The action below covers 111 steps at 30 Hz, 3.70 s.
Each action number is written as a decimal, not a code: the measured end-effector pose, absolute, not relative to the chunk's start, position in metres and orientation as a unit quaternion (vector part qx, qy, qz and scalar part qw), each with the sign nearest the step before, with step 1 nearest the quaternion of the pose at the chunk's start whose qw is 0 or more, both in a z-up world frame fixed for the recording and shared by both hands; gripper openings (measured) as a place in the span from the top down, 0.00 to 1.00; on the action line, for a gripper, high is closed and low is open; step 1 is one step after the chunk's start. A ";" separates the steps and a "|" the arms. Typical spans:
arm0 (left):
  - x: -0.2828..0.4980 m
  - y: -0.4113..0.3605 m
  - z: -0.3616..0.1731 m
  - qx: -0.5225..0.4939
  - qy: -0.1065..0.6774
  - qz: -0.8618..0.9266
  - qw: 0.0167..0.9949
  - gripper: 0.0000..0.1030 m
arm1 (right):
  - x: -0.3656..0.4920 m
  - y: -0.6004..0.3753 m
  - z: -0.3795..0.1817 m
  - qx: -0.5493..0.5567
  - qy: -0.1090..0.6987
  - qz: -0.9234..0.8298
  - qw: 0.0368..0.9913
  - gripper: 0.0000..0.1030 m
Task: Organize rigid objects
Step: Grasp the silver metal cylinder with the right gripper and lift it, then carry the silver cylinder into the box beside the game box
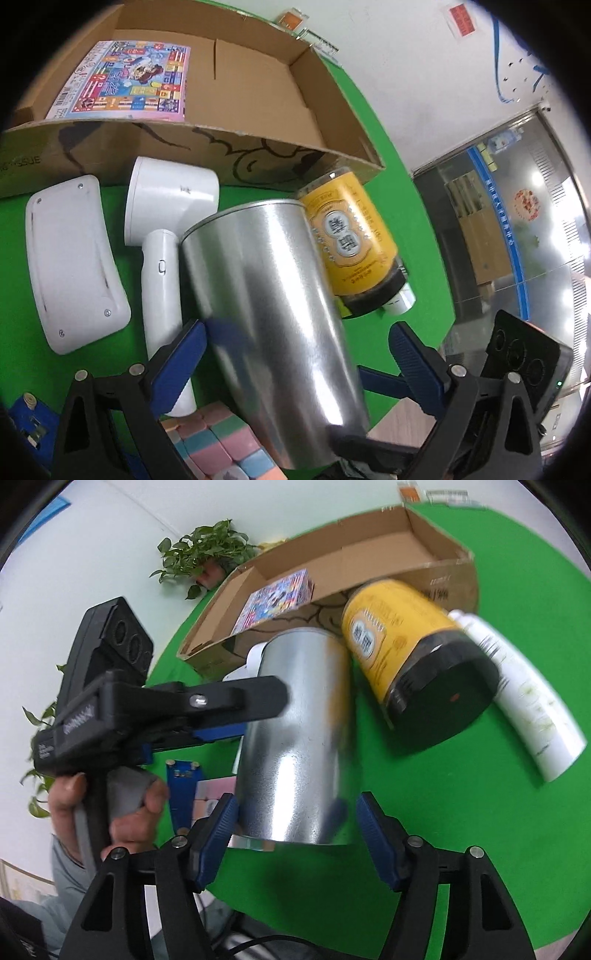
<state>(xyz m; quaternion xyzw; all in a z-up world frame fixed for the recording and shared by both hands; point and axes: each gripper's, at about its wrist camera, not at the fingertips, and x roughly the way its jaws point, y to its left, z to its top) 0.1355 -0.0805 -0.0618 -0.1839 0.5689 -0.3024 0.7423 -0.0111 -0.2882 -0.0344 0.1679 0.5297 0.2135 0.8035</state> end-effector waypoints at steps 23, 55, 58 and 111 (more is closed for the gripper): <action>0.121 -0.075 -0.041 -0.138 0.552 -0.283 0.773 0.18 | -0.004 -0.245 -0.031 0.090 0.525 0.168 0.829 0.21; 0.188 -0.063 0.101 -0.120 0.423 -0.297 0.847 0.21 | 0.079 -0.224 0.104 0.020 0.391 0.163 0.906 0.21; 0.208 -0.064 0.097 -0.129 0.434 -0.296 0.841 0.21 | 0.102 -0.226 0.104 0.013 0.396 0.163 0.903 0.21; 0.282 -0.058 0.021 -0.123 0.494 -0.254 0.822 0.20 | 0.253 -0.250 -0.026 0.110 0.558 0.179 0.803 0.34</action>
